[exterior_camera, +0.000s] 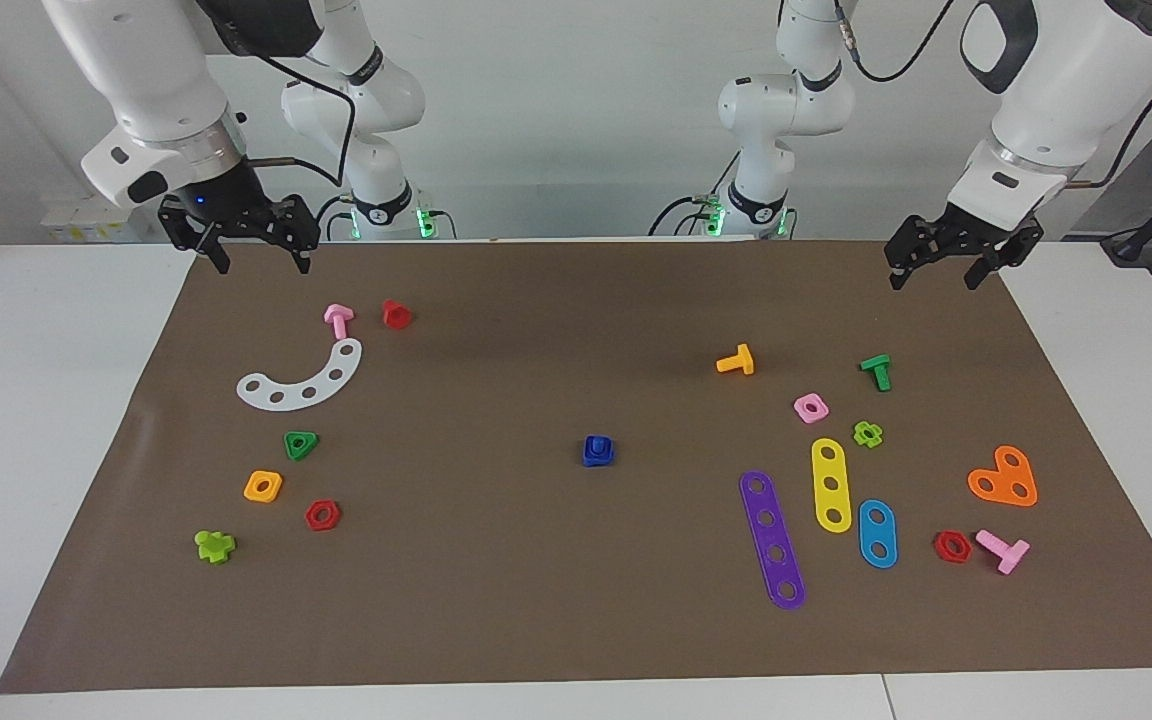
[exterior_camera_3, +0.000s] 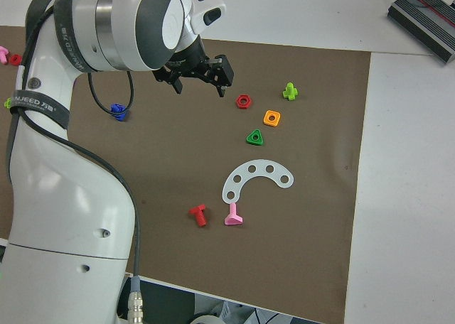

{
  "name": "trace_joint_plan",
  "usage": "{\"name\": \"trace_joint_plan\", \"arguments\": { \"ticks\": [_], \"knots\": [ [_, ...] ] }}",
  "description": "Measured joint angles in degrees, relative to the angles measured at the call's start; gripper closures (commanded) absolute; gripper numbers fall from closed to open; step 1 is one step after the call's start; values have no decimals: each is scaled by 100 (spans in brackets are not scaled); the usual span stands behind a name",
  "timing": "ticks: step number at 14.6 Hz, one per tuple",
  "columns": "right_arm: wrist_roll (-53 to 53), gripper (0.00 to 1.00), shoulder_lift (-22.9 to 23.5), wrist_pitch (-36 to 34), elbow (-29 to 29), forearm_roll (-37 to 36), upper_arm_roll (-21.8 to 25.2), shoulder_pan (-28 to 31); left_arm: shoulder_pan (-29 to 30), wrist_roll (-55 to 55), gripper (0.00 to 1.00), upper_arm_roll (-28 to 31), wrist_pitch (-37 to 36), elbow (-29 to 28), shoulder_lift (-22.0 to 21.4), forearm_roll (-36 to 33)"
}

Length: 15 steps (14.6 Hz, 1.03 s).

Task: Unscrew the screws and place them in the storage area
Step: 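Raise the left gripper from its rest spot and swing it inward, then reach the left gripper over the blue pieces in the middle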

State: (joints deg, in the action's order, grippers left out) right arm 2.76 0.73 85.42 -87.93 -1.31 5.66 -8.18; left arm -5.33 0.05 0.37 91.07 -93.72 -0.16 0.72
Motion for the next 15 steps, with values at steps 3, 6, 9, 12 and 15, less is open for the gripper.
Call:
{"name": "trace_joint_plan", "arguments": {
  "ticks": [3, 6, 9, 12, 15],
  "knots": [
    [0, 0, 0, 0, 0, 0, 0, 0, -122, -188, 1, -29, 436, -322, -33, 540],
    [0, 0, 0, 0, 0, 0, 0, 0, -575, -665, 1, -40, 1012, -413, 171, 708],
    [0, 0, 0, 0, 0, 0, 0, 0, -1160, -1089, 1, -51, 1473, -308, 681, 709],
    [0, 0, 0, 0, 0, 0, 0, 0, -1557, -1395, 1, -48, 1937, -88, 1207, 709],
    [0, 0, 0, 0, 0, 0, 0, 0, -1899, -2003, 2, -47, 2411, 158, 1715, 709]
  ]
}}
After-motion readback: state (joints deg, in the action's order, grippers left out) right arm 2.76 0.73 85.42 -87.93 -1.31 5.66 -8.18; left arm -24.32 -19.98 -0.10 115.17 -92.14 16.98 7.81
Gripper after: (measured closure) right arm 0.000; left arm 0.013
